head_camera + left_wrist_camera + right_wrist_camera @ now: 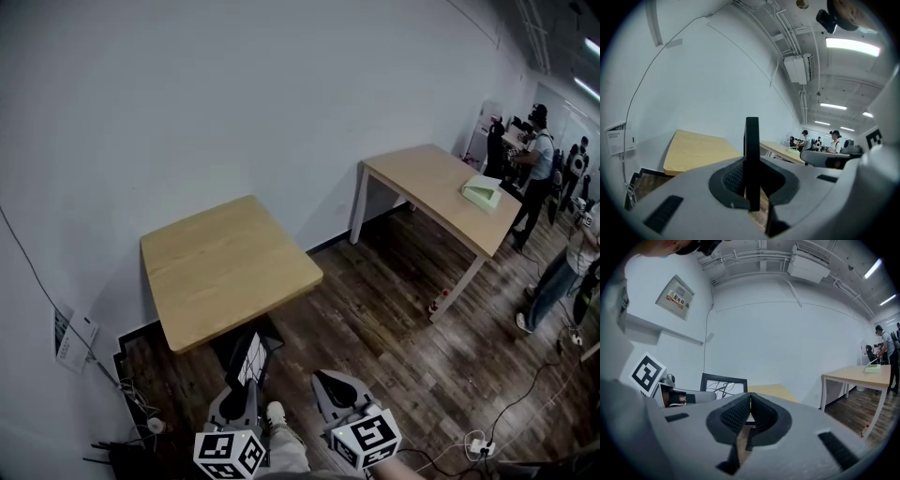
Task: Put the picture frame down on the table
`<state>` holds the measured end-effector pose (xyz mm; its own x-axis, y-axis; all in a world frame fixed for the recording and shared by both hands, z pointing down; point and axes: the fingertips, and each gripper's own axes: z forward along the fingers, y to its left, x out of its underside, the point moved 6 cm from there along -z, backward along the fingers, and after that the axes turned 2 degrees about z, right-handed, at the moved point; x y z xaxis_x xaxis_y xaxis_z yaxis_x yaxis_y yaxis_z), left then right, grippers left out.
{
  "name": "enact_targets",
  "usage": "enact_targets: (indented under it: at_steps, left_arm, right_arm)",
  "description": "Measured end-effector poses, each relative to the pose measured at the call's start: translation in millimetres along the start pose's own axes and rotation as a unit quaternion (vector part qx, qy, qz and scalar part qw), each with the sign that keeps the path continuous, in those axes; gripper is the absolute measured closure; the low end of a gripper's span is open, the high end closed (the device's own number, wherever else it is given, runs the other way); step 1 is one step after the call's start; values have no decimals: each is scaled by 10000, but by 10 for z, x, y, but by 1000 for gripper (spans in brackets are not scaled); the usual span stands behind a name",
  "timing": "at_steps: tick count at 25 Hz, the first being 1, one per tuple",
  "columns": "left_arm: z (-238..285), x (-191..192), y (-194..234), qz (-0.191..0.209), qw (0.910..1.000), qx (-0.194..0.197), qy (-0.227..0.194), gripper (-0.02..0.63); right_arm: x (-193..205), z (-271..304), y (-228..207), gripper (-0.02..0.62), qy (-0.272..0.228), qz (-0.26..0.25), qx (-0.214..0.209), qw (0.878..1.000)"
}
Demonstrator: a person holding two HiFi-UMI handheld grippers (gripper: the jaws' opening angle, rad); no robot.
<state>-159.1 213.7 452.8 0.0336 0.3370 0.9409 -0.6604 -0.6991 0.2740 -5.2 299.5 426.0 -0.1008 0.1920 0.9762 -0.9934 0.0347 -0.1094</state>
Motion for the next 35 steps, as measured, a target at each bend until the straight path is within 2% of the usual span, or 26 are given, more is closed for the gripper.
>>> enact_targets:
  at_steps: [8,10,14,18,21,35]
  left_arm:
    - [669,-140,230,-53,10000,55,14,574]
    - [846,-230,343,-50,10000,41,9,574]
    - [1139,-532,528,-76,9999,-60,42,574]
    - [1447,-698,746,-84,9999,-84,26,574]
    - [1668,-781,888,-81,9999,-65,37,574]
    - [2362,-983,1484,-83,9999,-117,92,574]
  right_arm:
    - [-191,629,-303,595,6,36,-69,10000]
    - [-290,846,-336,595,67,-12,-102,9999]
    - [-448,1289,-421,595,-138,-30,-228,9996]
    - [-647,1635,-516,595,-46,-51,-175,9998]
    - [-687,1900,-600,595,-264,-97,-196,9994]
    - [-792,2864,-774,595,-246,-63,-254,9994]
